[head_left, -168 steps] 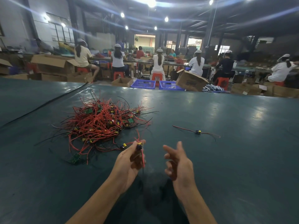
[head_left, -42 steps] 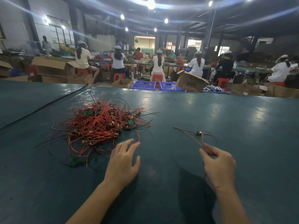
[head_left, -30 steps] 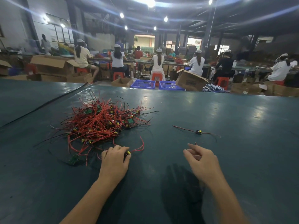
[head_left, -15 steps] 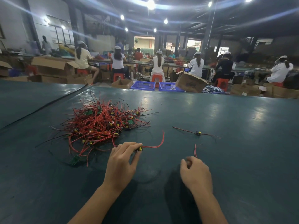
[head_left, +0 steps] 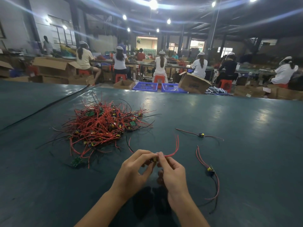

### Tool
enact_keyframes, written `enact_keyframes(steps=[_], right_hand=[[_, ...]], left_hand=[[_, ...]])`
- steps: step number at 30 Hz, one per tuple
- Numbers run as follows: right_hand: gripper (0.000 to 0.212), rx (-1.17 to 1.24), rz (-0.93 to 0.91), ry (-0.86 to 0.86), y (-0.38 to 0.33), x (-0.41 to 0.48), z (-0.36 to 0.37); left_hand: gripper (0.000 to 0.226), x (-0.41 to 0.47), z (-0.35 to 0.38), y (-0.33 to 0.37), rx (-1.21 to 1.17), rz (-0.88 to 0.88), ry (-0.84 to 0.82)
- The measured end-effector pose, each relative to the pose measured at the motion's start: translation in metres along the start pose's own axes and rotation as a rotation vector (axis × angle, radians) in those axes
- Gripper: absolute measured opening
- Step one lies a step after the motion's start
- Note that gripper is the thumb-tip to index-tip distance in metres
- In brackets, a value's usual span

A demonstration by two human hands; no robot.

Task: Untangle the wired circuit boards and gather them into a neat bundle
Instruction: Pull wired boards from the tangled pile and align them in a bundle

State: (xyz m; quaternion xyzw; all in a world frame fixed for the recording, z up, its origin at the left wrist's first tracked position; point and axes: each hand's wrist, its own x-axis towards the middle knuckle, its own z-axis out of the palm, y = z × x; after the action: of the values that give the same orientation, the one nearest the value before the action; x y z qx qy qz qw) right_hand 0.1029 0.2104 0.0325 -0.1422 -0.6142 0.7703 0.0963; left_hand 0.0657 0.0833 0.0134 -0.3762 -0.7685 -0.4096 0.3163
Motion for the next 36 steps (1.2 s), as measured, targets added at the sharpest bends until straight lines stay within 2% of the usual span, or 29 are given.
enact_keyframes(steps=[2,5,7,10,14,16,20,24,26,31,36], right_hand=[[0.022,0.078,0.018,0.039,0.002,-0.001,0.001],[0.020,0.179,0.052,0.084,0.001,0.000,0.001],[0.016,0.244,0.063,0.071,0.000,0.001,0.000],[0.016,0.265,0.077,-0.025,0.002,0.000,0.002],[0.017,0.178,0.051,-0.059,0.008,-0.003,0.008],[0.015,0.166,0.040,-0.014,0.009,0.000,0.007],[0.015,0.184,0.041,0.040,0.008,0.006,0.002],[0.013,0.146,0.084,0.037,0.006,0.007,0.000],[0.015,0.188,0.131,0.064,0.003,0.009,-0.002],[0.011,0.237,0.127,0.273,-0.005,0.027,-0.024],[0.007,0.369,0.114,0.332,-0.012,0.036,-0.039]], left_hand=[[0.027,0.000,0.003,0.002,-0.027,-0.018,0.032],[0.012,0.002,0.006,0.008,-0.081,-0.098,0.164],[0.021,0.003,0.006,0.012,-0.183,-0.298,0.206],[0.038,0.003,0.009,0.017,-0.391,-0.630,0.103],[0.027,0.007,0.012,0.016,-0.626,-0.810,0.170],[0.025,0.007,0.011,0.013,-0.645,-0.829,0.142],[0.034,0.005,0.012,0.014,-0.774,-0.867,0.031],[0.036,0.006,0.014,0.014,-0.895,-0.953,0.029],[0.035,0.008,0.015,0.014,-0.894,-0.976,0.032],[0.031,0.010,0.012,0.014,-0.864,-0.977,-0.039],[0.033,0.012,0.008,0.011,-0.867,-0.964,-0.093]])
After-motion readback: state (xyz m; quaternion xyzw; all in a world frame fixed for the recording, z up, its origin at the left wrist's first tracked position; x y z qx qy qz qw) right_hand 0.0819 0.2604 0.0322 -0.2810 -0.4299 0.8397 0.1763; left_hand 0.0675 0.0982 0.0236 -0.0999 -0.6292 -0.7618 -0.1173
